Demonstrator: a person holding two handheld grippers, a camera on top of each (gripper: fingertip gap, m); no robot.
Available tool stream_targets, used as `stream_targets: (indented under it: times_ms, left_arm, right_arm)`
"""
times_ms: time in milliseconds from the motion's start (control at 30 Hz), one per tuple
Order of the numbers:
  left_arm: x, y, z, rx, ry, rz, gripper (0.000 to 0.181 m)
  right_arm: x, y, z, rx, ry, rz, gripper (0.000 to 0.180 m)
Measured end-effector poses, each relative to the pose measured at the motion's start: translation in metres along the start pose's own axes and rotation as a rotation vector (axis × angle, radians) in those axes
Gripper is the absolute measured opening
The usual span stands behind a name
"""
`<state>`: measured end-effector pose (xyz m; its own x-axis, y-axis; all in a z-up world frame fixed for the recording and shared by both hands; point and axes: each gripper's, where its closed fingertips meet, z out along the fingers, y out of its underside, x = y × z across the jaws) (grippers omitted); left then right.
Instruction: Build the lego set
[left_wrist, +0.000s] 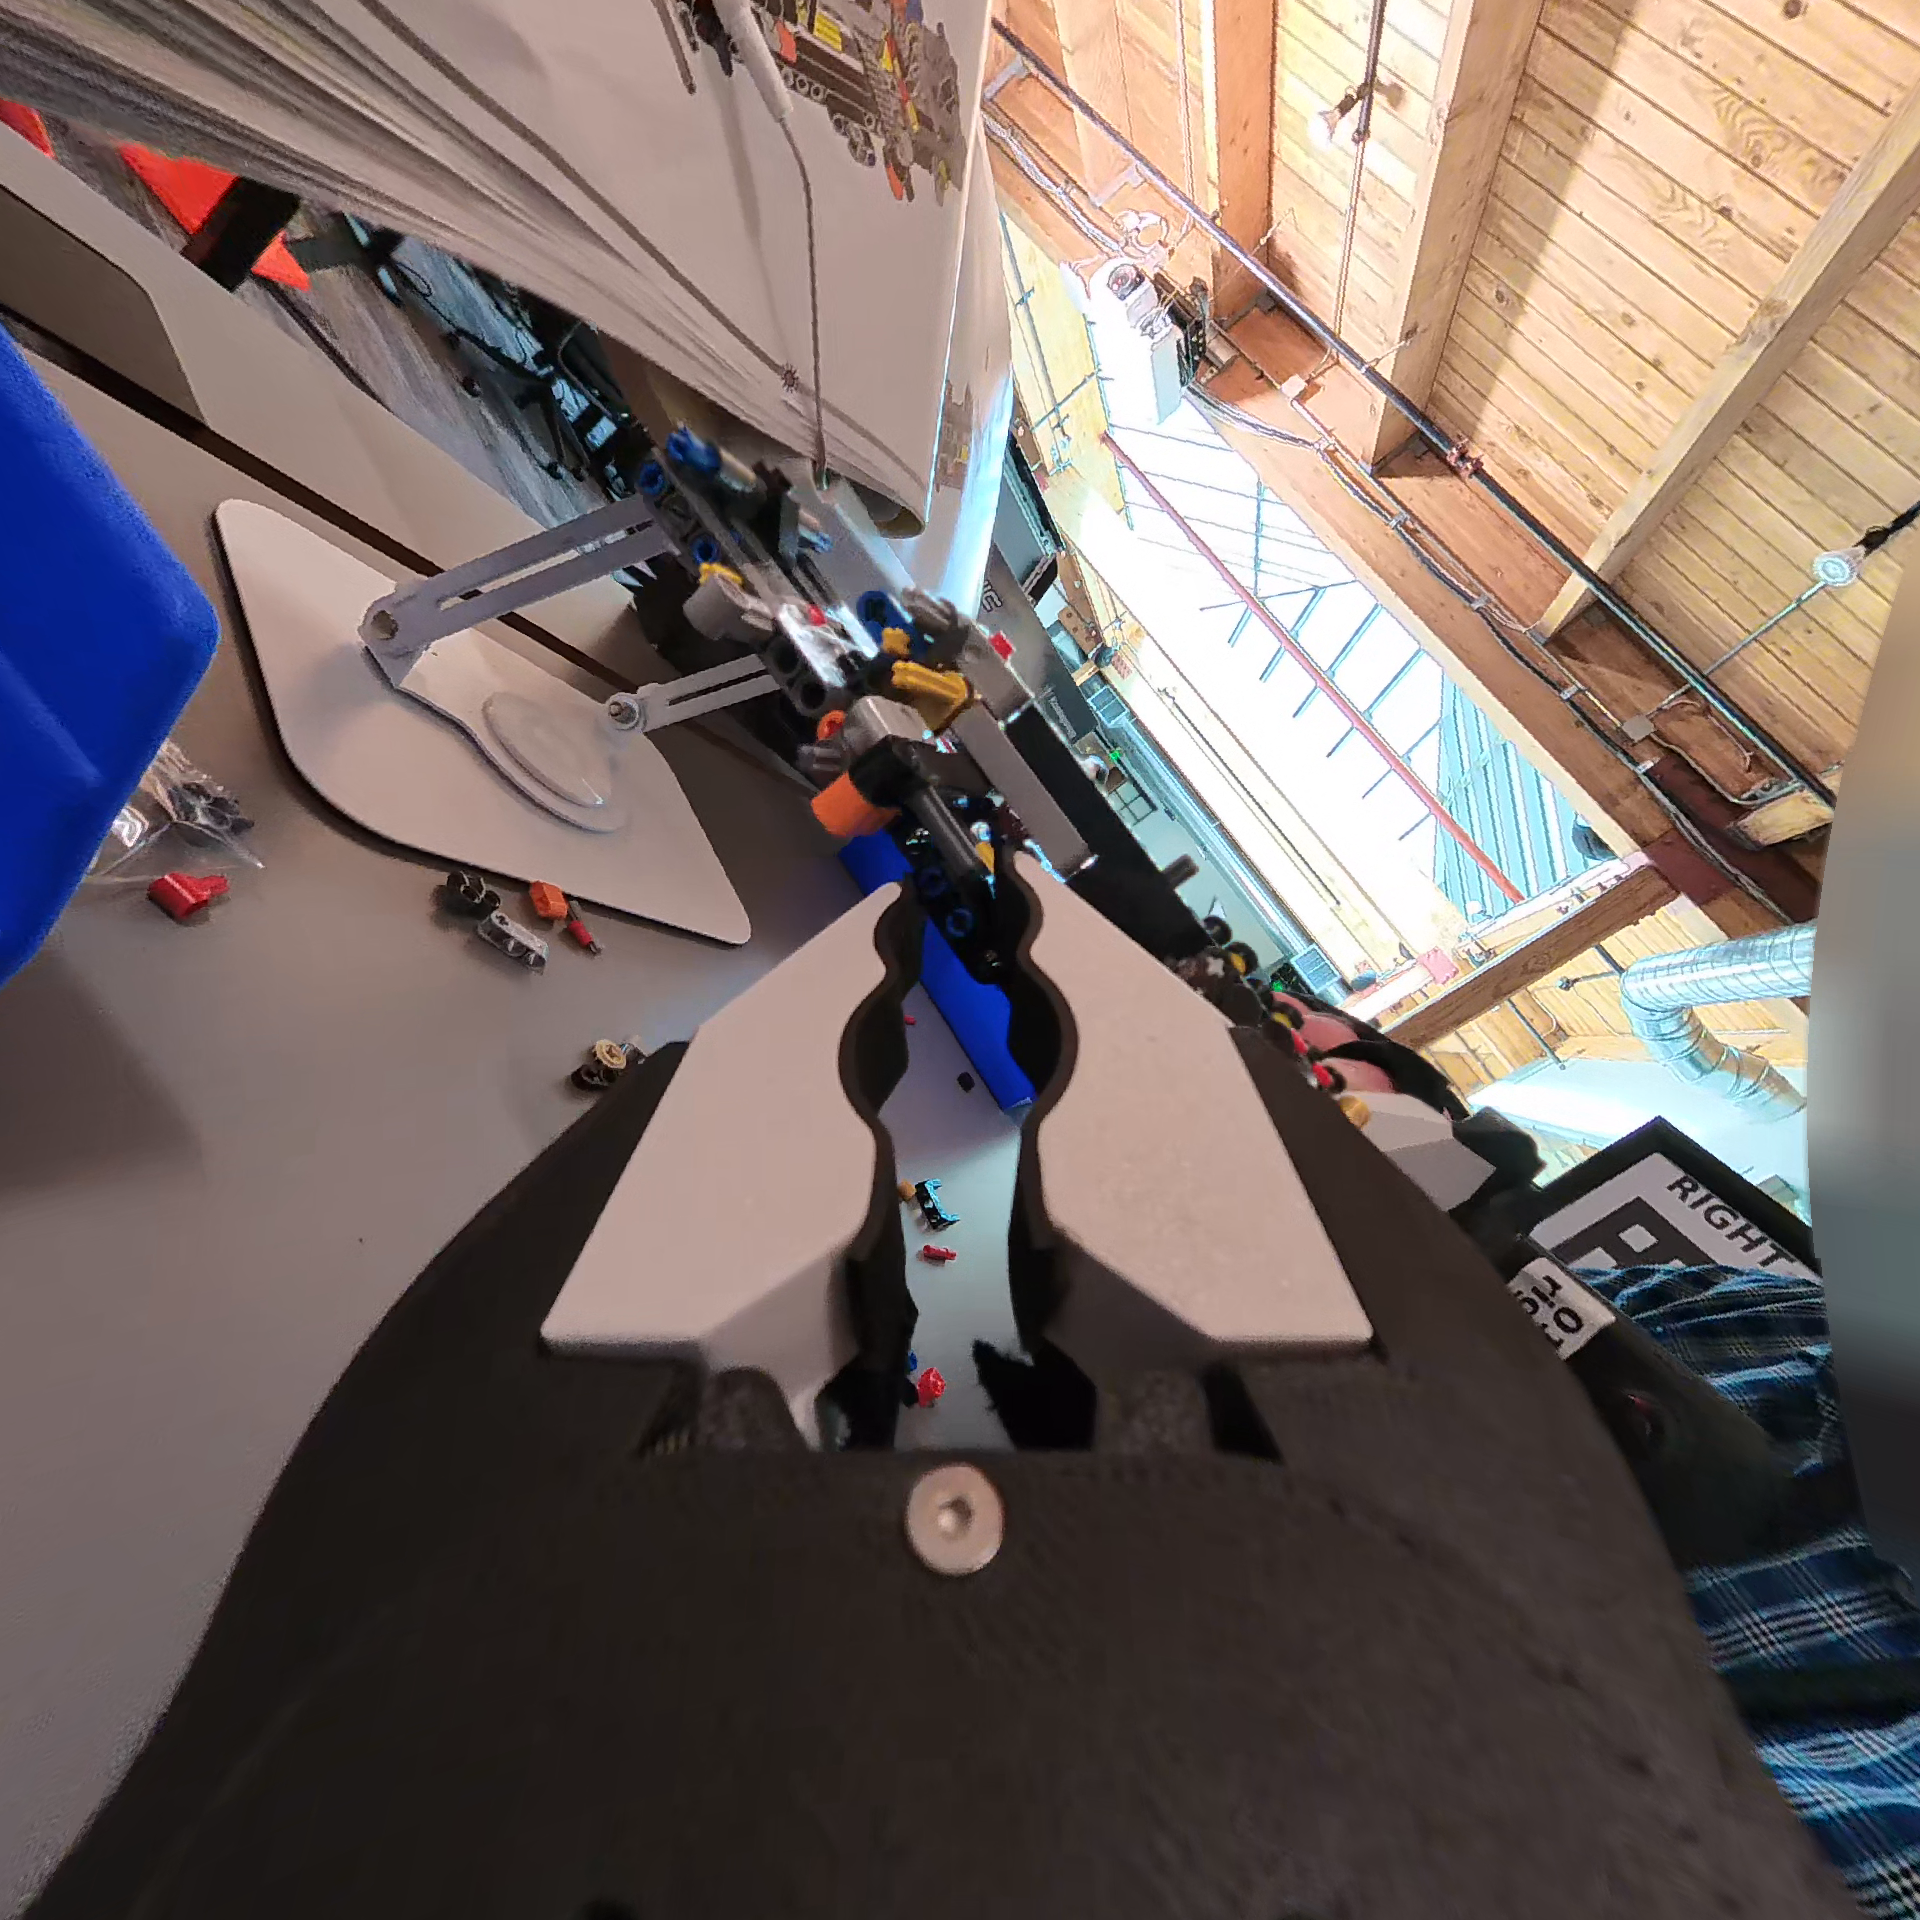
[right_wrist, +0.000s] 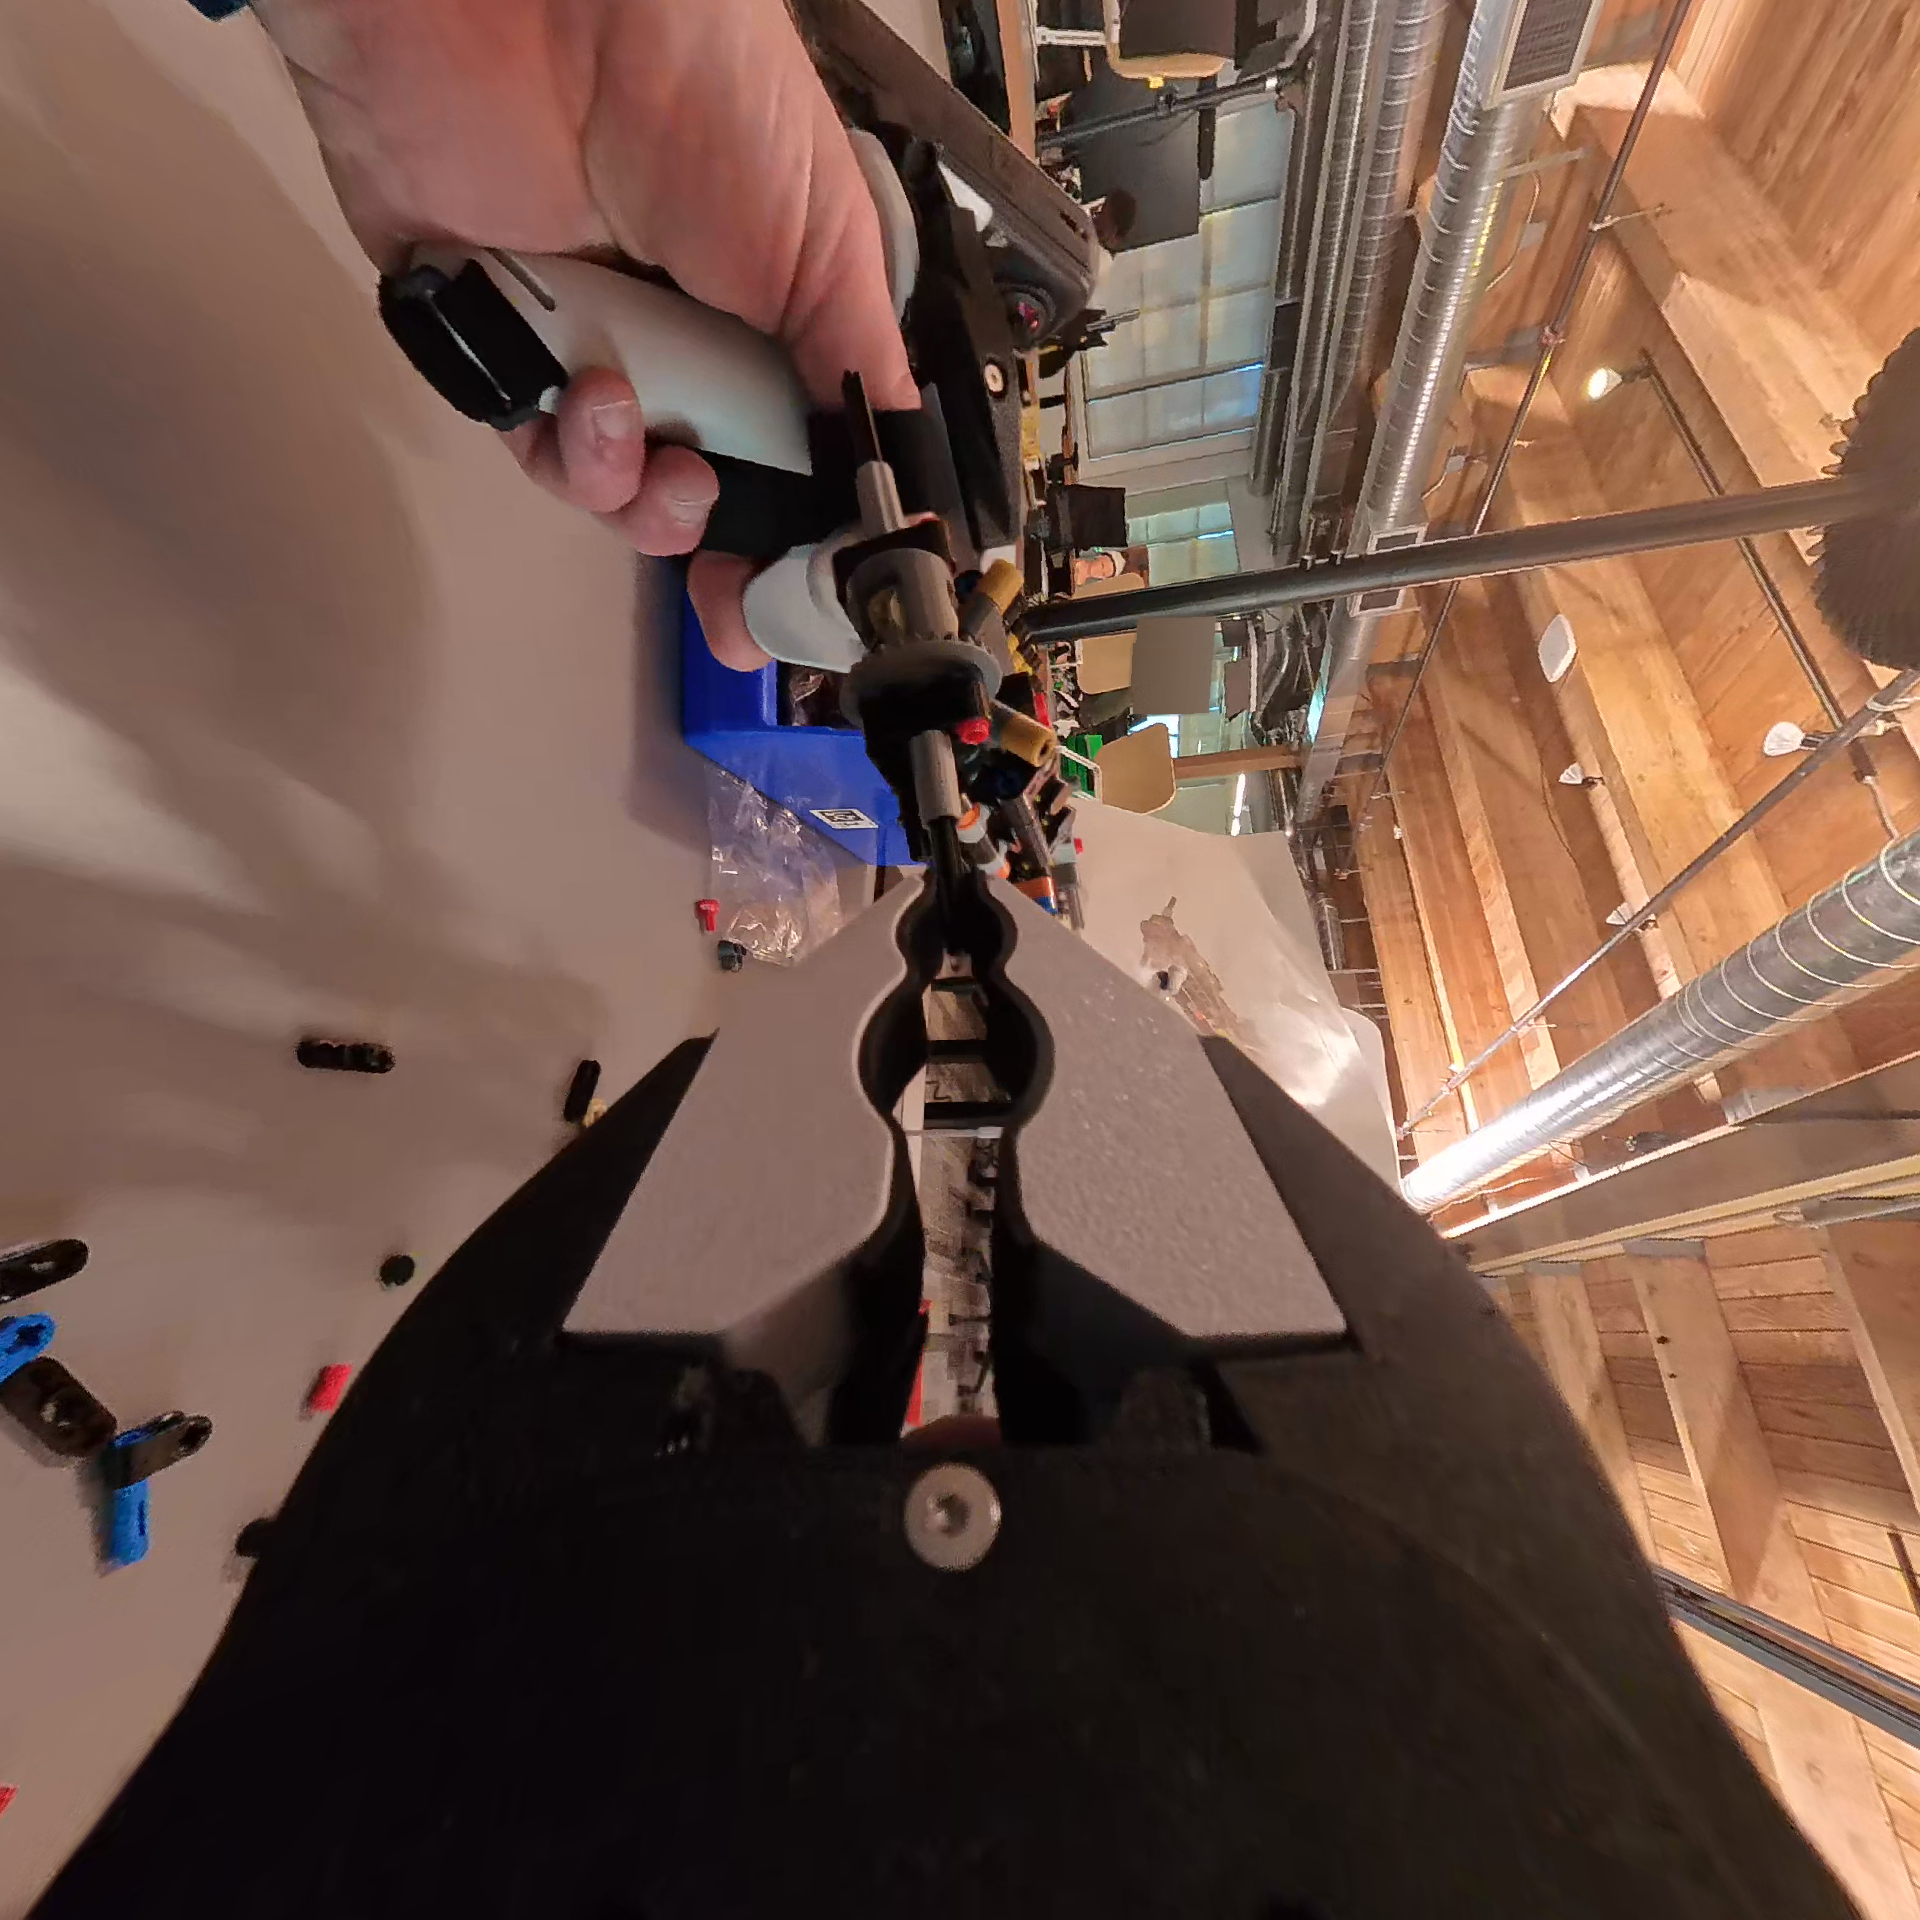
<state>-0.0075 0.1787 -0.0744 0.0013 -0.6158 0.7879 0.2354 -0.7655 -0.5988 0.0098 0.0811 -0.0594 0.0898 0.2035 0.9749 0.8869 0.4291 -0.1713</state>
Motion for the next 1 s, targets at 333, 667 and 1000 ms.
stream_targets:
  times_ms: [333, 667, 1000]
  left_arm:
    - [-0.004, 0.000, -0.001, 0.037, -0.032, -0.020, 0.012]
    - [-0.005, -0.002, -0.002, 0.061, -0.041, -0.032, 0.012]
    - [0.012, -0.017, -0.006, 0.118, 0.013, 0.074, 0.009]
  right_arm:
    - [0.008, 0.016, 0.003, -0.052, 0.050, -0.025, 0.001]
    - [0.009, 0.022, 0.004, -0.071, 0.081, -0.022, 0.000]
    - [-0.023, 0.026, 0.010, -0.034, -0.254, 0.260, 0.000]
